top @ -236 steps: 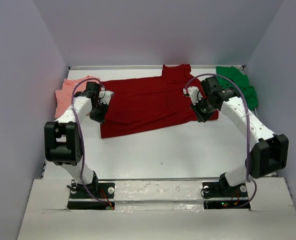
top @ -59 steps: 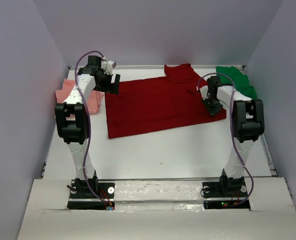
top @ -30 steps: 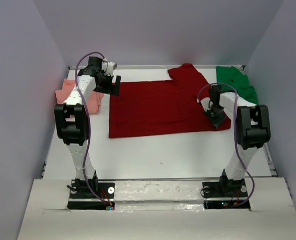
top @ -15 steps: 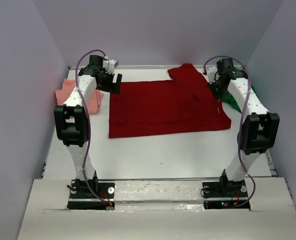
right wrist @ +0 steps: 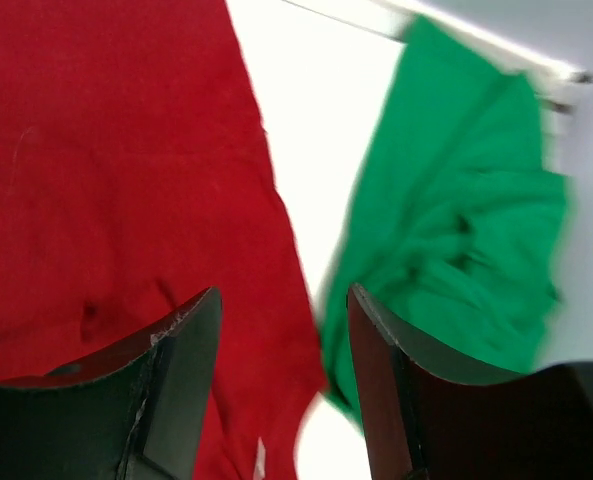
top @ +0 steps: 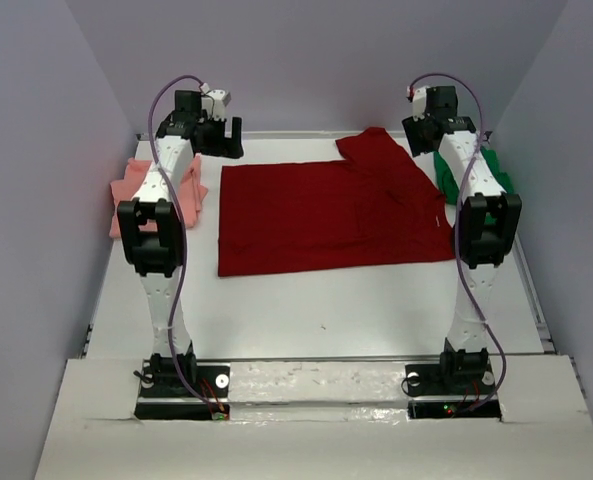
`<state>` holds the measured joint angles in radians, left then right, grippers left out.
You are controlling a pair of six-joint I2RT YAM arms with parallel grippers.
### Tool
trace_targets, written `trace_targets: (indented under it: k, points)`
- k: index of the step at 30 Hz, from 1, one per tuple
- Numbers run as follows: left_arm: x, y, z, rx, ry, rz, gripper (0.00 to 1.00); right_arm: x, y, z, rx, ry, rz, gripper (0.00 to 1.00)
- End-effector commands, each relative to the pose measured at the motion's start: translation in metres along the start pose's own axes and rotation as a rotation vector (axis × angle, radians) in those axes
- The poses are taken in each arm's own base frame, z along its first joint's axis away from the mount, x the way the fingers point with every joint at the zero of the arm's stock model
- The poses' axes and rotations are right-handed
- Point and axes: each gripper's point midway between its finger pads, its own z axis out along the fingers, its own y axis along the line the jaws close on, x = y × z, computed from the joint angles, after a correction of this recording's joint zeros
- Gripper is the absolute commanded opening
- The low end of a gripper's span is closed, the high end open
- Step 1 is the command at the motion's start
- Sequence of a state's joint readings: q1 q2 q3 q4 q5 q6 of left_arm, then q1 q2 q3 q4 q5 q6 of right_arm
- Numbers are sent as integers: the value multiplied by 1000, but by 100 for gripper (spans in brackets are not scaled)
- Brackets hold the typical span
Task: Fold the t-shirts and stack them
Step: Fold the tshirt
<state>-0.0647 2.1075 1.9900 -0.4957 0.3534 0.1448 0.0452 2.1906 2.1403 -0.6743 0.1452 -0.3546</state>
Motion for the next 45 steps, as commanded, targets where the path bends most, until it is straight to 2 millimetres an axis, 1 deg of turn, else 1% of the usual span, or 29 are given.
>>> trace_targets:
  k: [1, 2, 3, 4, 5, 6, 7, 8, 9, 10, 11, 13, 15, 16, 17, 18, 20, 21, 22, 24, 25, 26, 27, 29, 31, 32, 35, 39, 45]
  points:
    - [-23, 17, 13, -19, -42, -49, 99, -27, -1, 14, -20, -79, 71, 59]
    - [-23, 21, 18, -30, -38, -55, 99, -29, 1, 18, -28, -85, 75, 59]
    - [-13, 26, 32, -34, -12, -69, 99, -24, 6, 31, -40, -71, 75, 59]
    - [-18, 29, 34, -45, -22, -67, 98, -30, 7, 31, -50, -88, 90, 59]
    - [-17, 30, 38, -42, -20, -77, 97, -29, 10, 36, -61, -88, 87, 59]
    - [-11, 31, 47, -35, -7, -82, 95, -29, 11, 41, -65, -90, 86, 59]
    - [-12, 32, 50, -37, -11, -85, 94, -21, 16, 53, -71, -69, 88, 59]
    - [-15, 35, 52, -46, -23, -87, 94, -27, 14, 55, -64, -86, 79, 59]
    - [-10, 37, 58, -49, -13, -98, 94, -28, 13, 60, -58, -91, 76, 59]
    - [-13, 38, 59, -55, -20, -99, 94, -23, 14, 69, -49, -84, 66, 59]
    - [-12, 39, 61, -60, -15, -104, 93, -28, 12, 71, -43, -100, 63, 59]
    - [-5, 41, 67, -58, -1, -105, 93, -27, 15, 78, -51, -106, 57, 59]
    - [2, 41, 70, -58, 19, -106, 93, -29, 10, 84, -47, -130, 62, 57]
    - [5, 41, 71, -57, 26, -106, 93, -22, 6, 93, -35, -119, 67, 57]
    - [7, 43, 70, -67, 31, -110, 93, -21, 7, 98, -32, -118, 69, 56]
    - [5, 41, 67, -69, 25, -107, 93, -27, 4, 99, -20, -134, 74, 56]
    - [13, 45, 68, -93, 41, -105, 93, -17, -6, 112, -7, -126, 91, 52]
    - [11, 46, 64, -101, 36, -104, 93, -17, -6, 114, -6, -129, 93, 52]
    - [15, 46, 65, -102, 47, -103, 93, -14, -11, 117, -1, -126, 100, 52]
    - [15, 47, 63, -111, 47, -98, 93, -11, -7, 125, -10, -128, 95, 52]
    - [16, 47, 62, -116, 53, -95, 93, -6, -11, 129, -4, -122, 102, 52]
    - [18, 50, 62, -139, 59, -91, 93, -7, -8, 130, -20, -131, 100, 52]
    - [18, 51, 61, -144, 59, -82, 94, -1, -13, 136, -17, -126, 106, 52]
    - [22, 52, 59, -168, 74, -69, 94, -3, -17, 138, -18, -141, 111, 52]
    - [28, 52, 58, -172, 85, -65, 94, 0, -15, 145, -24, -142, 109, 52]
    - [28, 53, 57, -180, 86, -67, 94, -3, -15, 145, -24, -151, 108, 52]
    - [28, 54, 53, -197, 85, -54, 95, -4, -5, 151, -75, -168, 98, 52]
    - [26, 54, 51, -215, 86, -38, 95, -3, 0, 156, -95, -175, 100, 52]
    - [25, 46, 52, -234, 92, -5, 95, -4, 7, 157, -132, -183, 109, 53]
